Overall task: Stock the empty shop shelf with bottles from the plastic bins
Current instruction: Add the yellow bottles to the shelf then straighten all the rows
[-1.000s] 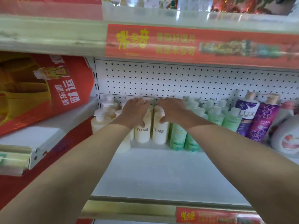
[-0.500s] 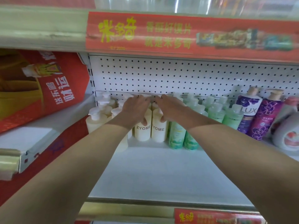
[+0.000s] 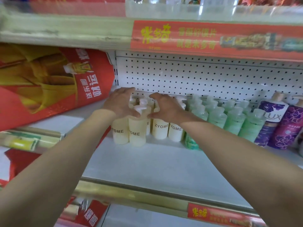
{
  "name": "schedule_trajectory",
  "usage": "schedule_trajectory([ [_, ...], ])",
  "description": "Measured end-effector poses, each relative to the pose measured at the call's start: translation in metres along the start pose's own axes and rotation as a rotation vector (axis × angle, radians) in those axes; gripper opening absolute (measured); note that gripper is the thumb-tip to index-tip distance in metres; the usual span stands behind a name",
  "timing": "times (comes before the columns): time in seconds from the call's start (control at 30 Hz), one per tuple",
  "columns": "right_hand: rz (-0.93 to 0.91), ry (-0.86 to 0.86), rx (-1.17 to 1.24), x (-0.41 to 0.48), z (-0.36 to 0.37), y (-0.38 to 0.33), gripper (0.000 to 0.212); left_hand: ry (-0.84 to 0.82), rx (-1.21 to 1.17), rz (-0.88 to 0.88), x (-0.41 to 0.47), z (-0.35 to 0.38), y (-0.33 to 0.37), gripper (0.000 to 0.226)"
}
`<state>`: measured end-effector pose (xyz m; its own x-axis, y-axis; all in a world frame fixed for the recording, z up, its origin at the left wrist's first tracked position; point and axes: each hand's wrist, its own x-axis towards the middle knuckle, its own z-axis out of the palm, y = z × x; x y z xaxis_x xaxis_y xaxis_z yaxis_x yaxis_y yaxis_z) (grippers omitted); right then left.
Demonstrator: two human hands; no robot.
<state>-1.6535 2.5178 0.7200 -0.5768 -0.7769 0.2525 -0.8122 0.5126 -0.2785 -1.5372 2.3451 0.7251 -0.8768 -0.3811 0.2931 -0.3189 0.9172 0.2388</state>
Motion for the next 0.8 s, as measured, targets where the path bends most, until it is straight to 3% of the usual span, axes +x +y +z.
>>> schedule_trajectory([
  [0.17,-0.064,-0.030,0.046,0.002,0.029,-0.029,0.086,-0.064,-0.025,-0.092,-0.021,0.006,-0.027,0.116],
  [0.4,-0.033,0.012,0.090,0.001,0.044,-0.037,0.083,-0.082,-0.043,-0.099,-0.027,0.023,-0.037,0.093],
  [0.8,0.044,0.009,-0.006,-0.007,0.044,-0.051,0.078,-0.085,-0.059,0.004,-0.036,0.015,-0.033,0.088],
])
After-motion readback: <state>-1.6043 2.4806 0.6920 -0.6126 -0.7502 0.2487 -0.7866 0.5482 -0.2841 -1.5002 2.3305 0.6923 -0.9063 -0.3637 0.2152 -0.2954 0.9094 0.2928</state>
